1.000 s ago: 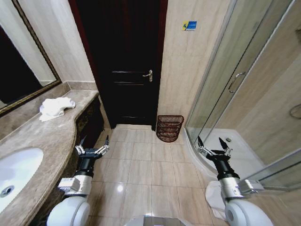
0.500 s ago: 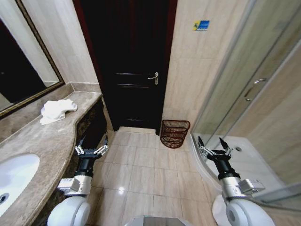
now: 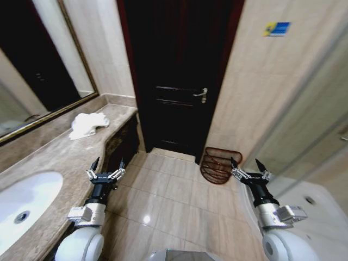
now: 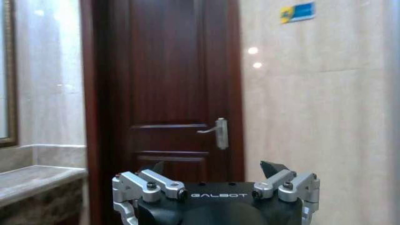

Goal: Discard the used towel into the hamper.

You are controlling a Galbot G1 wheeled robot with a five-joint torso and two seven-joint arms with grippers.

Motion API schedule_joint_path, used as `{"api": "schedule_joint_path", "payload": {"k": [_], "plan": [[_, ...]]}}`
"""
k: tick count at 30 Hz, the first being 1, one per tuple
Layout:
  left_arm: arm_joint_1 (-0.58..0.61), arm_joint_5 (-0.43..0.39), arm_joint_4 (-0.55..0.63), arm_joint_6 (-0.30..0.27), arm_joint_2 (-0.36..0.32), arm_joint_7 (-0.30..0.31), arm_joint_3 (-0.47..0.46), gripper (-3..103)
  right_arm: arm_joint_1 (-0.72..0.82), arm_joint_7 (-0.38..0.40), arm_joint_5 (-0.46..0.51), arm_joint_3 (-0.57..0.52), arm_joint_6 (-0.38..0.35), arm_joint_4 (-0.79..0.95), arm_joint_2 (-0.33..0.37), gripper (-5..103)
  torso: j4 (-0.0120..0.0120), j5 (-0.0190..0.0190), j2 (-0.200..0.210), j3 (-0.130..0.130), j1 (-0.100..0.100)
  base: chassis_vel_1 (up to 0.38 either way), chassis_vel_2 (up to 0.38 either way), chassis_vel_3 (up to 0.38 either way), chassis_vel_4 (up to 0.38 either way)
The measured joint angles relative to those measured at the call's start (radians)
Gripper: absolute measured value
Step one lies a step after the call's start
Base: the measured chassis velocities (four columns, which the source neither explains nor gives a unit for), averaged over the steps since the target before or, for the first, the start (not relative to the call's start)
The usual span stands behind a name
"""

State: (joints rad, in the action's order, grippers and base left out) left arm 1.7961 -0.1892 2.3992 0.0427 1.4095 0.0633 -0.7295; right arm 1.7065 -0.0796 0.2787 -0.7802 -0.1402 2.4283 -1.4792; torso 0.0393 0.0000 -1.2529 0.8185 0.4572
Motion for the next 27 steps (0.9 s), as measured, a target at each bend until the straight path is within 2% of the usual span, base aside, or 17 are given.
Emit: {"api": "schedule_joint_path", "payload": {"k": [8, 18, 27], "plan": [[0.003, 0.006, -0.011, 0.011, 0.003, -0.004, 0.000, 100, 0.001, 0.003, 0.005, 0.001, 0.000, -0.002, 0.001, 100, -0.0003, -0.0004, 0.000, 0.000, 0.000, -0.010, 0.267, 0.259, -0.016], [0.006, 0.043, -0.035, 0.060, 0.003, -0.004, -0.008, 100, -0.005, 0.004, 0.004, 0.011, -0.002, -0.007, 0.001, 100, 0.0001, -0.0003, 0.000, 0.000, 0.000, -0.028, 0.245, 0.244, -0.027], [-0.002, 0.053, -0.043, 0.087, 0.003, -0.003, -0.004, 100, 0.001, 0.006, 0.004, 0.005, -0.001, -0.005, 0.002, 100, -0.0005, 0.0000, 0.000, 0.000, 0.000, -0.128, 0.157, 0.147, -0.141]]}}
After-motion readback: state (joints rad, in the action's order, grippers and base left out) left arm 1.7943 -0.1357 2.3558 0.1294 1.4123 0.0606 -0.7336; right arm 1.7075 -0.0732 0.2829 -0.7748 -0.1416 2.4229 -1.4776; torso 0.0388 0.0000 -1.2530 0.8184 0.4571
